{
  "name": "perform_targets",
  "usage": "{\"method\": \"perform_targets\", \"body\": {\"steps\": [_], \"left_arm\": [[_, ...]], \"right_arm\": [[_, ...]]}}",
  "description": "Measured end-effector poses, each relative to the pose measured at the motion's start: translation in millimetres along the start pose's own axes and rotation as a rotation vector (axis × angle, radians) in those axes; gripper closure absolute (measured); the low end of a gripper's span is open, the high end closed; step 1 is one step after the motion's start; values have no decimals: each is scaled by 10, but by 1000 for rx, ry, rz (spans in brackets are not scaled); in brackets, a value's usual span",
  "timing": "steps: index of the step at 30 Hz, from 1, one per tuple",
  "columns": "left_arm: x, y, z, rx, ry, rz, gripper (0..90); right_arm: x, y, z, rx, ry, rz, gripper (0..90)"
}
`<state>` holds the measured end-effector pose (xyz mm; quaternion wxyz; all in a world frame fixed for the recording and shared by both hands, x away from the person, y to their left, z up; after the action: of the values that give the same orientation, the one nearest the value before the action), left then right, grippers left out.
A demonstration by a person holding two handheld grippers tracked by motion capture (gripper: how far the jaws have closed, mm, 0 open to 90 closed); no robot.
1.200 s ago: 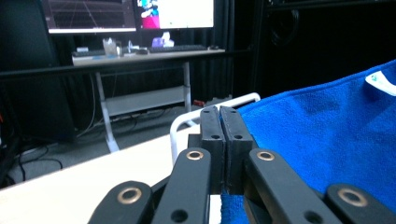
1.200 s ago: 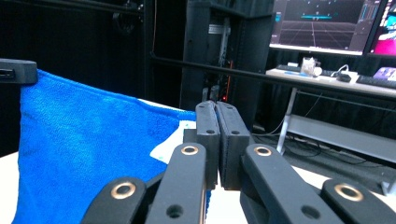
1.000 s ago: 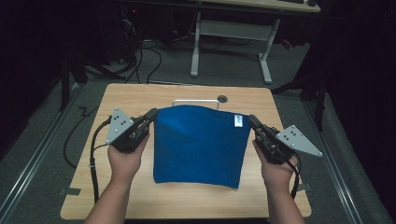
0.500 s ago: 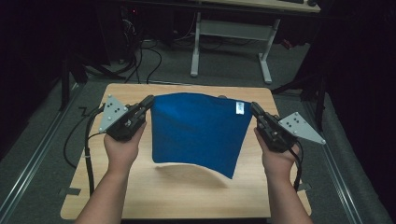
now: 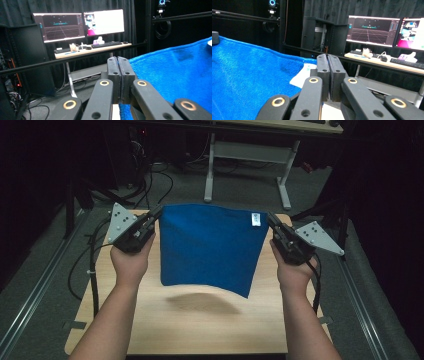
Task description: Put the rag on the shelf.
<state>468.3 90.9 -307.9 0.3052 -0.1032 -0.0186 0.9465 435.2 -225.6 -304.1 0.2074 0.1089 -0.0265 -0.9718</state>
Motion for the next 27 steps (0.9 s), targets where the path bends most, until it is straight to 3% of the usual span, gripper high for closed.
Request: {"method": "perform_targets", "body": {"steps": [8, 16, 25, 27], "left_arm": [[-178, -167, -43, -11, -22, 24, 896], [-348, -266, -99, -16, -39, 43, 900], [-604, -427, -62, -46, -59, 79, 900], [-702, -511, -106, -46, -87, 91, 900]], "right_arm": [[-196, 151, -10, -15, -13, -27, 893], [-426, 200, -38, -14, -29, -33, 894], [-715, 343, 39, 11, -40, -56, 894], [-792, 377, 19, 23, -50, -63, 894]]}}
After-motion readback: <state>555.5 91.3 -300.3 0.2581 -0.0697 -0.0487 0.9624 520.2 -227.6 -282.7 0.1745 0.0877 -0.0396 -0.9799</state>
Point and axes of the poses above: each handheld gripper's, and its own axes: x roughly backward along the jaws, z roughly out of its top, y roughly to its right, the point moved 8 cm from there along -x, roughly forward along the jaws, and after that the axes turned 10 degrees about y, right-handed, at the moved point
